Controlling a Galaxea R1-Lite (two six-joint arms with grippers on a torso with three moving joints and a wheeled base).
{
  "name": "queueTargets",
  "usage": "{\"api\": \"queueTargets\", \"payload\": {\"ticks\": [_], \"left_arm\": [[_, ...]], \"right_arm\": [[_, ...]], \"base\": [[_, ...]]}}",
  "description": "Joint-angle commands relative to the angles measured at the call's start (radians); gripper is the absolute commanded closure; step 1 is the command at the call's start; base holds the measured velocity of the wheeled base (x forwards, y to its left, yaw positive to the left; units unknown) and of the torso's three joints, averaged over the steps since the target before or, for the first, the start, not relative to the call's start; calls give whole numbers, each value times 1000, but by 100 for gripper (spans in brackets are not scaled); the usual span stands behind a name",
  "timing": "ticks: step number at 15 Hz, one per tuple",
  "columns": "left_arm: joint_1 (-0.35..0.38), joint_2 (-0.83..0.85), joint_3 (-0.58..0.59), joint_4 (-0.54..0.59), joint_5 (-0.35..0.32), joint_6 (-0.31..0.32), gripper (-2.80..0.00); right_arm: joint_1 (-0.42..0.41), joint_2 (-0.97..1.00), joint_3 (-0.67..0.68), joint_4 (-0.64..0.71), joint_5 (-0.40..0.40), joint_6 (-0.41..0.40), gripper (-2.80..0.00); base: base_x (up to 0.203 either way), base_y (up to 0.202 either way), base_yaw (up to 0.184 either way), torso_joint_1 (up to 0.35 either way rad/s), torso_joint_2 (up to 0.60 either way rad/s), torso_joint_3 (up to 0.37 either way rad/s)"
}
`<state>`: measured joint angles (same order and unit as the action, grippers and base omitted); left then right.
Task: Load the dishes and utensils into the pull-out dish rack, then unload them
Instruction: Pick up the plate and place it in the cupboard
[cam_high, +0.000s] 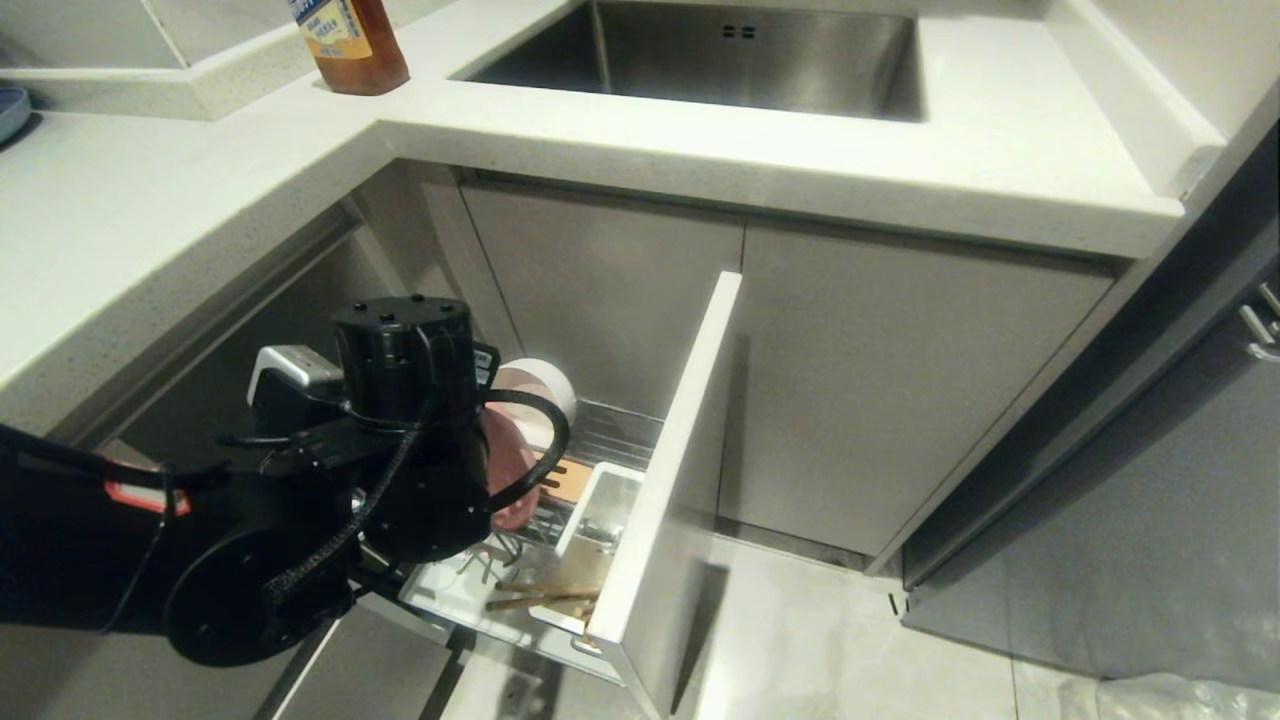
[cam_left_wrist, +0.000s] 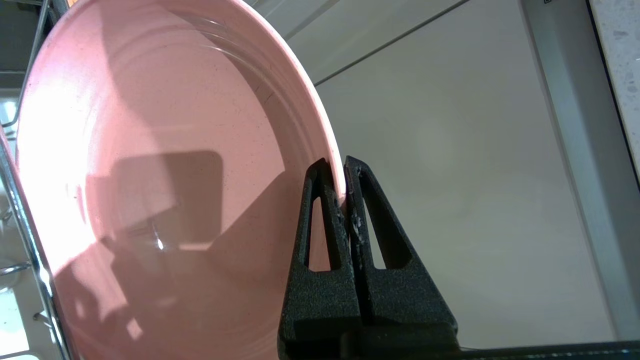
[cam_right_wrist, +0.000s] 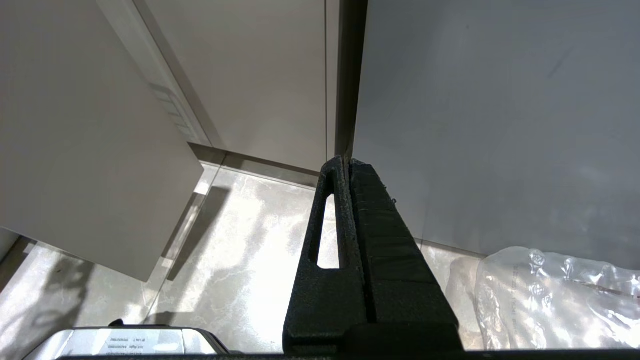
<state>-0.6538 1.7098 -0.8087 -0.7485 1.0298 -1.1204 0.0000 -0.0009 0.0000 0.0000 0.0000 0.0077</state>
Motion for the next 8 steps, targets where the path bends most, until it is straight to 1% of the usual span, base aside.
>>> {"api": "queueTargets", "payload": {"ticks": [1,8], "left_arm": [[2,15,1,-3,6,-7,0],[6,21,13,-3,15,-10,0]], "right_arm": [[0,1,0,0,0,0,0],[0,1,0,0,0,0,0]], "base": [[0,0,0,0,0,0],[0,0,0,0,0,0]]}}
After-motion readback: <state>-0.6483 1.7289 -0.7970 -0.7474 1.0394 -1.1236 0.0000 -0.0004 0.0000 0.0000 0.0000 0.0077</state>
